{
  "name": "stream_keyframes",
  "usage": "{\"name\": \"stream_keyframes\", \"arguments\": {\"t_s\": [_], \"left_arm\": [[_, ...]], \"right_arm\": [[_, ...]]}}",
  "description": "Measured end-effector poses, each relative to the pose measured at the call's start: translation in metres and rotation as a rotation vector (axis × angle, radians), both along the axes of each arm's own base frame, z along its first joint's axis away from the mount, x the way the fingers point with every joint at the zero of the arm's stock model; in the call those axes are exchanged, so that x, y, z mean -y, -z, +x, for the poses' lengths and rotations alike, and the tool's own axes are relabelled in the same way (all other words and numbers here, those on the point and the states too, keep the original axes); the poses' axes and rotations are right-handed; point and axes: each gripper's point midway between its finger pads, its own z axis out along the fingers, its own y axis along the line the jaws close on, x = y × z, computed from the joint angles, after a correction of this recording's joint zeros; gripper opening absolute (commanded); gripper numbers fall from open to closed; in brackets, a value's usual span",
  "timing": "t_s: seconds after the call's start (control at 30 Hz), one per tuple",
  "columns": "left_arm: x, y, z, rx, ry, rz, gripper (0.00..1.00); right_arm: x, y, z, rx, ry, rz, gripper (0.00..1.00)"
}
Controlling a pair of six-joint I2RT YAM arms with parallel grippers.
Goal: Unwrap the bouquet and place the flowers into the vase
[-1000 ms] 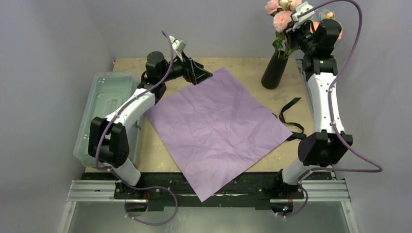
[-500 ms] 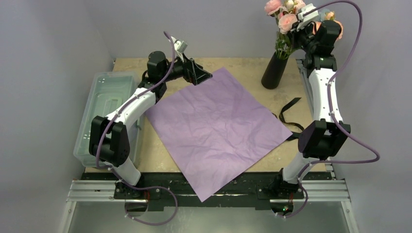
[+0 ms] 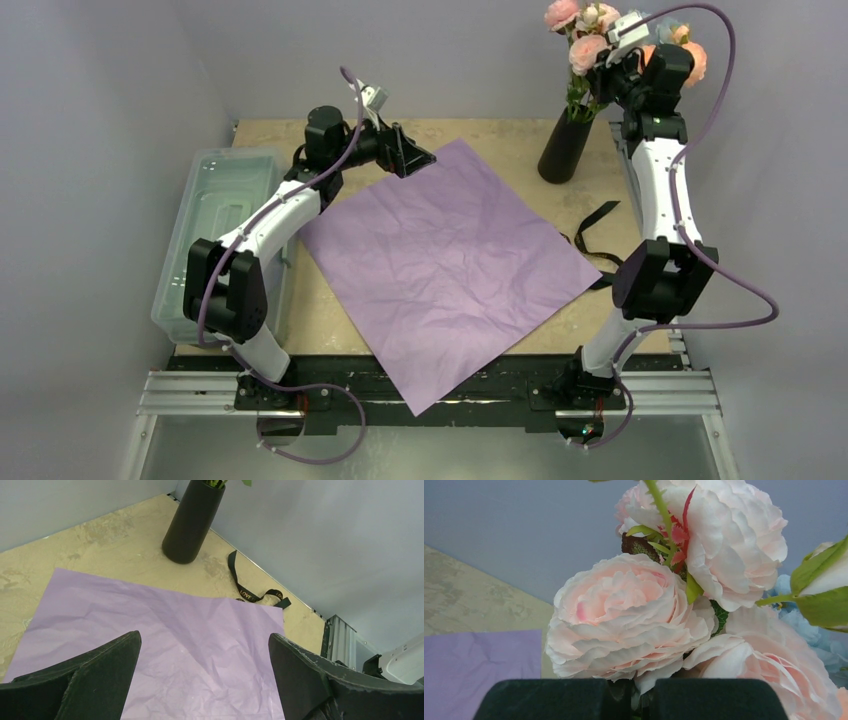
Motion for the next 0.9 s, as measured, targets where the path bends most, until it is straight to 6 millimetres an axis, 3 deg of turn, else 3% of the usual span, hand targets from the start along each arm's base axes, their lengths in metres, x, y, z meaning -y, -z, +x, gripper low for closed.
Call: {"name": "stream_keyframes", "arguments": {"t_s": [0.17,0.4,0.6,0.9], "left_arm": [[-0.003,0.007,0.004,-0.016,-0.024,0.028,1.00],[-0.005,0.012,0.009,-0.026,-0.046,0.052,1.00],[-0.006,0.018,0.011,-0.043,-0.057,0.067,1.00],[-0.008,0.023,0.012,-0.046,-0.066,0.085,1.00]], "right_arm": [[0.001,0.006,0.000,-0.017,0.007,0.009,0.35],[0.000,0.015,-0.001,-0.045,0.008,0.025,0.55],[-0.001,0.018,-0.008,-0.062,0.009,0.037,0.64],[-0.007,0.005,-0.035,-0.053,0.004,0.039,0.70]]}}
